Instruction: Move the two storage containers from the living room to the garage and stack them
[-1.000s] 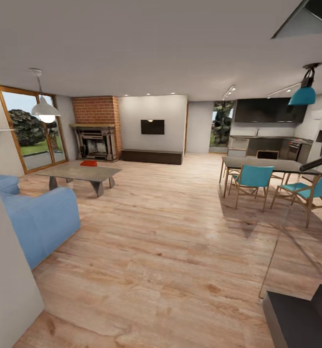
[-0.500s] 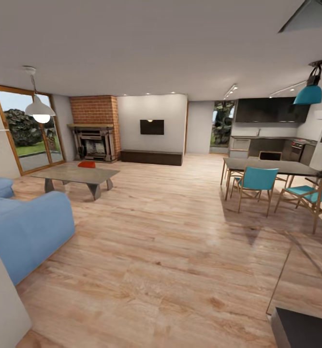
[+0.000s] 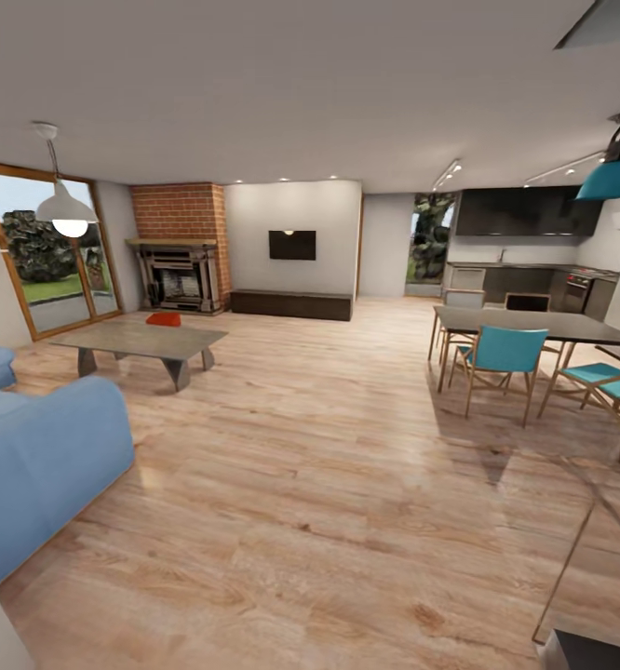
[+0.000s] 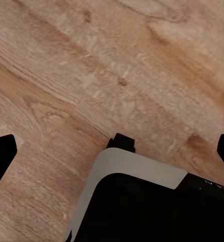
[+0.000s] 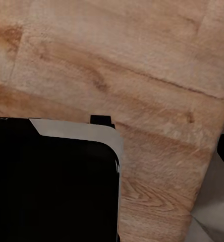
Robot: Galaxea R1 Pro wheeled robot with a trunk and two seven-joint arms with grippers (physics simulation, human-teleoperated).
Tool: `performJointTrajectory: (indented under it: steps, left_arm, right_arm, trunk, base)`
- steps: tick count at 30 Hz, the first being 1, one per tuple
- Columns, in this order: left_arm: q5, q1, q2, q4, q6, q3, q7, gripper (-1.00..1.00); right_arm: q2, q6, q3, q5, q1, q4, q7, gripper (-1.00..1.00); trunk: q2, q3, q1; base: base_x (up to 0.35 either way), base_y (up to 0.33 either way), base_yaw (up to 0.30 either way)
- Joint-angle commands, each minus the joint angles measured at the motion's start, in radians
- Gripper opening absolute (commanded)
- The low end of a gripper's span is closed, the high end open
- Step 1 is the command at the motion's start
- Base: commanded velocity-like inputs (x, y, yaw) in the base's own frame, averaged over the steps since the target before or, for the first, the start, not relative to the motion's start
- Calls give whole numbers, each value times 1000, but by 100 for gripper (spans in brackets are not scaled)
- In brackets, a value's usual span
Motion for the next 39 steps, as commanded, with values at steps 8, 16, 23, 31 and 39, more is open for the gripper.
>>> performJointTrajectory:
  steps: [8,16,23,31,39]
  left_arm:
    - [2,-1,0,1,-4,3,1,100]
    - [2,-1,-1,1,-4,3,1,100]
    - [2,-1,-2,2,-3,3,1,100]
    - [2,-1,-2,2,-1,3,1,100]
    - [2,-1,-2,1,-3,3,1,100]
  right_arm:
    - [0,-5,7,-14,-1,3,-1,100]
    - [0,-5,7,-13,-1,3,-1,100]
    - [0,-5,9,-10,-1,3,0,100]
    - [2,-6,9,-9,-1,3,0,100]
    - [2,-5,4,-11,-1,3,-1,100]
  trunk:
    - [-1,-1,1]
    - [-1,-1,1]
    - [-1,-1,1]
    - [-1,-1,1]
    - [-1,-1,1]
  base:
    - [324,0,0]
    - [324,0,0]
    - [324,0,0]
    - [324,0,0]
    - [324,0,0]
